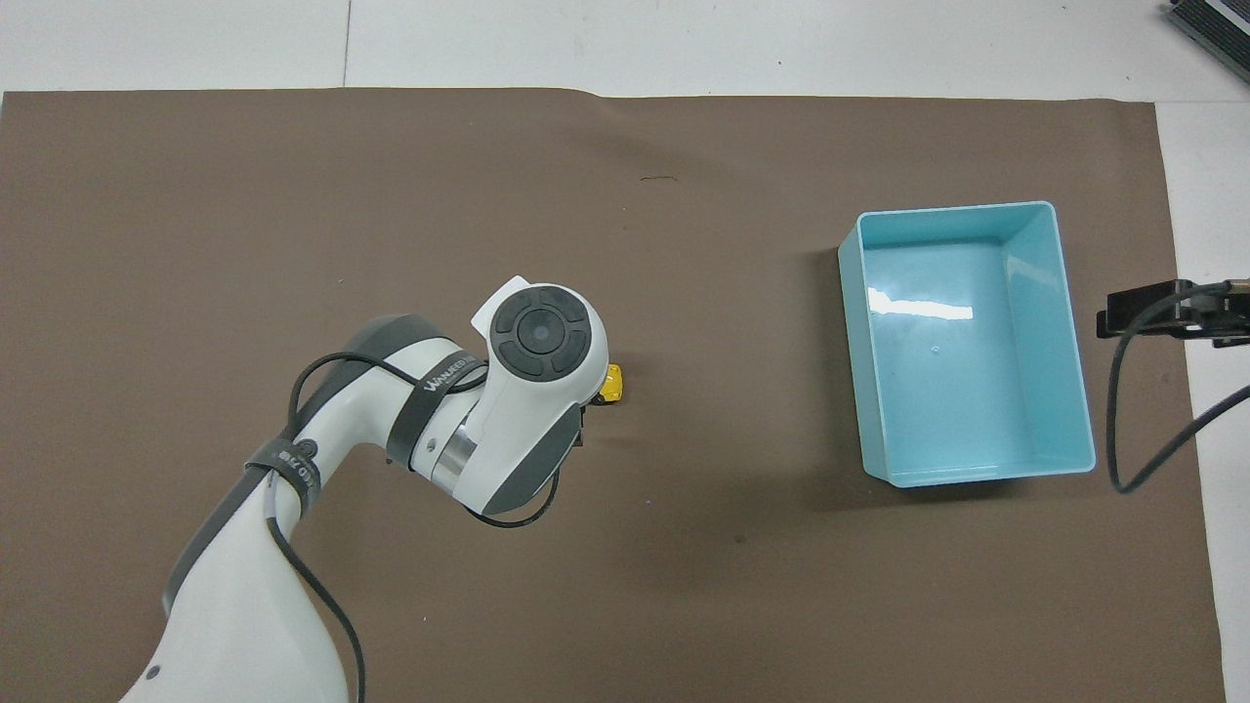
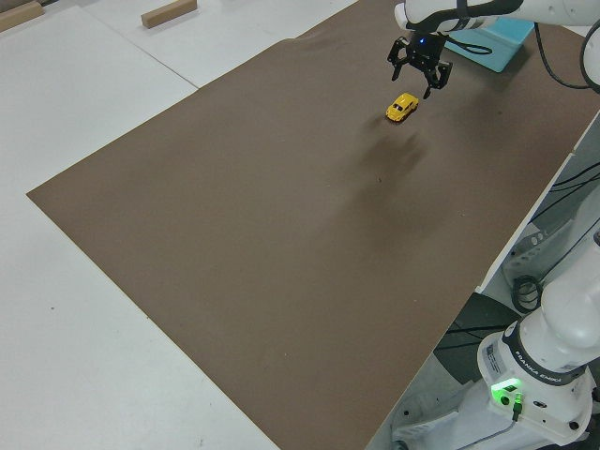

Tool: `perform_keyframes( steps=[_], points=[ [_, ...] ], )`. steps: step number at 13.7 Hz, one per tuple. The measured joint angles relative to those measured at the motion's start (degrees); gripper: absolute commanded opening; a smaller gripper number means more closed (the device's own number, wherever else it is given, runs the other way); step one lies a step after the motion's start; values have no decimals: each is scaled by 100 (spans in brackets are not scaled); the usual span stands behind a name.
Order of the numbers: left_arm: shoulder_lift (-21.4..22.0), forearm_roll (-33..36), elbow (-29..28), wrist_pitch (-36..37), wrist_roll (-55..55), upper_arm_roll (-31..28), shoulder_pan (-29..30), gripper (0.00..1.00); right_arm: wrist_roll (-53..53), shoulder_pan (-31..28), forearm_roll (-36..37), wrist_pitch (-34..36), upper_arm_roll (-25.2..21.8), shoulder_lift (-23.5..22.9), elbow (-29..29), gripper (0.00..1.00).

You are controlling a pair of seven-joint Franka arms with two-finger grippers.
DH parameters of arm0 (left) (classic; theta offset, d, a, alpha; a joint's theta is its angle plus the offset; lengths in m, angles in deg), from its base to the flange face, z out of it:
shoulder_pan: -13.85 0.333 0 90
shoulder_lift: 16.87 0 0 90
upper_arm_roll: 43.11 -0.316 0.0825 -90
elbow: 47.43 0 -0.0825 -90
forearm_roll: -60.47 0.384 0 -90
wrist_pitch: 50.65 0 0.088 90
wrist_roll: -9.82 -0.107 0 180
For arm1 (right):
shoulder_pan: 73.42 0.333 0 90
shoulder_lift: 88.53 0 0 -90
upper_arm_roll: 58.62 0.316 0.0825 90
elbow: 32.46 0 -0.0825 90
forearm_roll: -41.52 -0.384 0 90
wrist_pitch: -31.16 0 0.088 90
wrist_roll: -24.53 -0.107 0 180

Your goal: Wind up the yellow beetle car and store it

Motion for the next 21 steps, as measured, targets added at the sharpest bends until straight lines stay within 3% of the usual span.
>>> perform_keyframes(
  steps=[4,5,8,9,13,21],
  points=[
    [-293,81,190,-89,182,-13,-55,100,0,1,0,0,1,0,0,100],
    [-294,82,190,-89,186,-21,-55,93,0,1,0,0,1,0,0,100],
    [-310,84,184,-89,197,-26,-55,37,0,1,0,0,1,0,0,100],
    [-319,84,183,-89,201,-26,-55,27,0,1,0,0,1,0,0,100],
    [-328,87,178,-89,201,-24,-56,19,0,1,0,0,1,0,0,100],
    [-307,95,142,-94,185,-44,-55,19,0,1,0,0,1,0,0,100]
  ],
)
